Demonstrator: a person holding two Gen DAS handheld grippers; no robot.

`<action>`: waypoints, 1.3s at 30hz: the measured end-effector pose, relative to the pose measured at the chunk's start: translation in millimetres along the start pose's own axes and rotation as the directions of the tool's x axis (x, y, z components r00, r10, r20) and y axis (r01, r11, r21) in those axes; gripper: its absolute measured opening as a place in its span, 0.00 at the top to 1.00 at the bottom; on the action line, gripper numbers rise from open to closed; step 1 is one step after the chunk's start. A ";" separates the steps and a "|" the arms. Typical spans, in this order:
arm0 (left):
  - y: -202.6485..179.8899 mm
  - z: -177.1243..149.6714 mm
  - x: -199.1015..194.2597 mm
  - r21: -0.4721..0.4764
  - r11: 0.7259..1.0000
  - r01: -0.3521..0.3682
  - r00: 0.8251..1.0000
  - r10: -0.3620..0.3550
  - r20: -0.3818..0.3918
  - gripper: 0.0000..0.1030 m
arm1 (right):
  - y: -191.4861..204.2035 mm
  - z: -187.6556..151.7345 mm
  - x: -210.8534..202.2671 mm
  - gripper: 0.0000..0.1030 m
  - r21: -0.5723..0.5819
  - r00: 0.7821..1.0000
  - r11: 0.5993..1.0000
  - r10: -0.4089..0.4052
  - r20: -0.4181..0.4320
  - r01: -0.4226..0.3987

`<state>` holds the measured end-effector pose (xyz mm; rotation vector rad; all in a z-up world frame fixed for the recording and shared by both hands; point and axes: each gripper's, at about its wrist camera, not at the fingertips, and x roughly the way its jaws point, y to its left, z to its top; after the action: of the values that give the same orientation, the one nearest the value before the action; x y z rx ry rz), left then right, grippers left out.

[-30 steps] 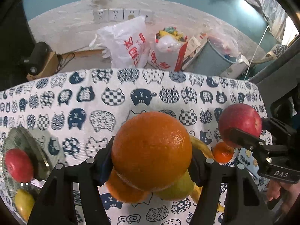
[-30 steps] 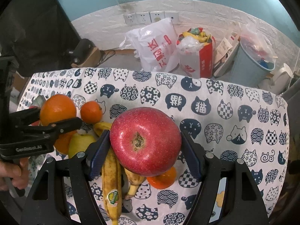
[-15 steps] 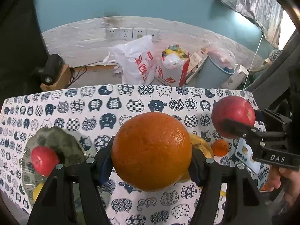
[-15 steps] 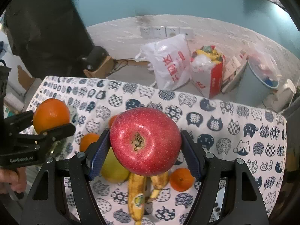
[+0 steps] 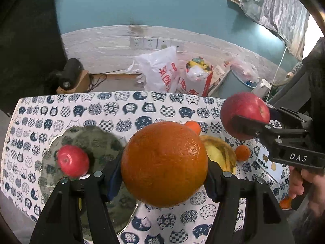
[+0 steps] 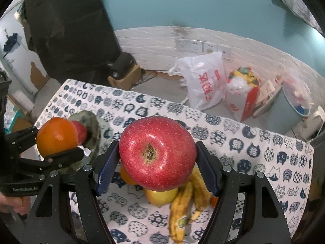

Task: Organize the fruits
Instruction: 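Place the orange on the glass plate with the left tool while the right tool carries the apple over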

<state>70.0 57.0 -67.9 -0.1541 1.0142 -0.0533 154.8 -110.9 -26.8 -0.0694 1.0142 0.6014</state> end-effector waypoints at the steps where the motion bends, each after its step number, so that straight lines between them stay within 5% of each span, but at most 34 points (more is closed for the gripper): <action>1: 4.0 -1.8 -2.5 -0.006 1.000 -0.002 1.000 0.002 0.001 0.34 | 5.1 1.4 0.9 0.28 -0.005 1.000 1.000 0.006 0.000 -0.006; 19: 85.5 -32.0 -19.3 -0.140 0.988 -0.063 0.998 0.063 -0.008 0.34 | 83.5 22.1 30.1 0.28 -0.097 0.995 0.991 0.092 -0.038 -0.096; 39: 125.9 -79.9 14.3 -0.214 0.973 -0.088 0.986 0.054 -0.158 0.34 | 153.4 18.1 89.3 0.28 -0.176 0.972 0.965 0.166 -0.166 -0.195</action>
<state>6.3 171.4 -140.7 -0.3202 1.1752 0.1152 126.0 62.6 -56.3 -0.1958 1.1130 0.8711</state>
